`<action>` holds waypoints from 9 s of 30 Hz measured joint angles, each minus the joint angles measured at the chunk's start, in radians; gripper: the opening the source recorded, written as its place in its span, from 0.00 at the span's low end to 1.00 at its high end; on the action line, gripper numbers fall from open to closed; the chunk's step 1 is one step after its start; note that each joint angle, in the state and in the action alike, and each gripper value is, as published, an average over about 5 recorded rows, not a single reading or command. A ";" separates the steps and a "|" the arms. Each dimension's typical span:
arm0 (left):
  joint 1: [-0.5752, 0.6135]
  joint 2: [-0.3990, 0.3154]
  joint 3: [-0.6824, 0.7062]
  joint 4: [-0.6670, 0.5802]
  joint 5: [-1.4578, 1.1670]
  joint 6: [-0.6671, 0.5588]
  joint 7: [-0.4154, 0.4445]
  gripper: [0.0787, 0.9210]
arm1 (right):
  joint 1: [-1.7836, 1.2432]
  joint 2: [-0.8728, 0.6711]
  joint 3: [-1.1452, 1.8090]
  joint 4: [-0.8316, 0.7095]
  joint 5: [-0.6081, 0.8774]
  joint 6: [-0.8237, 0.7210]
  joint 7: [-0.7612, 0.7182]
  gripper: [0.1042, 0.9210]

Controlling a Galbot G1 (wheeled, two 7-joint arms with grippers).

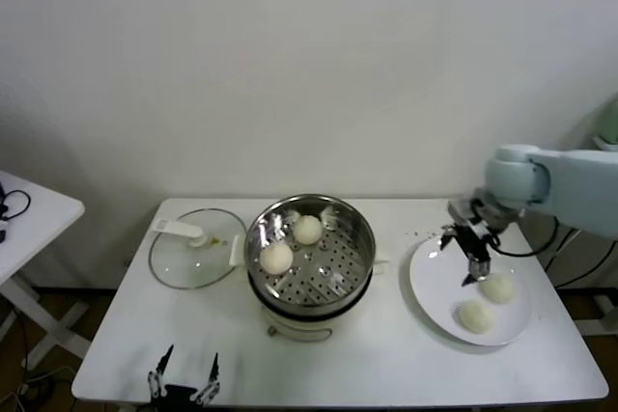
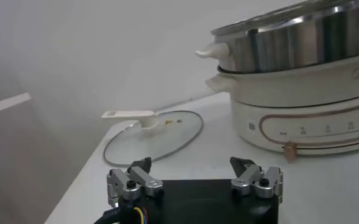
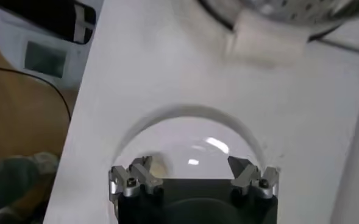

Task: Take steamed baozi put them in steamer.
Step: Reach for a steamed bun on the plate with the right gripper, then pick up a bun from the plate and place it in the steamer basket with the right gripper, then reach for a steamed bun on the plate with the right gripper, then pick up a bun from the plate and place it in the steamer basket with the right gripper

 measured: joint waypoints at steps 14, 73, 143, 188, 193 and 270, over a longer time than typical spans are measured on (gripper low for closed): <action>0.006 -0.010 -0.002 0.004 0.018 0.004 -0.001 0.88 | -0.417 -0.123 0.324 -0.094 -0.203 0.008 0.014 0.88; 0.010 -0.011 -0.008 0.003 0.025 -0.005 -0.008 0.88 | 0.101 0.079 0.203 -0.003 -0.101 0.384 -0.072 0.45; 0.026 -0.013 -0.024 -0.024 0.013 -0.006 -0.011 0.88 | 0.103 0.308 0.147 -0.057 -0.092 0.480 -0.073 0.88; 0.048 -0.013 -0.027 -0.009 0.043 -0.003 -0.017 0.88 | -0.667 -0.063 0.661 -0.466 -0.385 0.252 -0.006 0.88; 0.047 -0.013 -0.030 -0.009 0.043 -0.003 -0.018 0.88 | -0.703 -0.047 0.704 -0.486 -0.407 0.253 0.002 0.88; 0.041 -0.013 -0.037 -0.018 0.012 -0.004 -0.017 0.88 | -0.137 0.432 0.265 -0.118 0.220 -0.132 0.145 0.64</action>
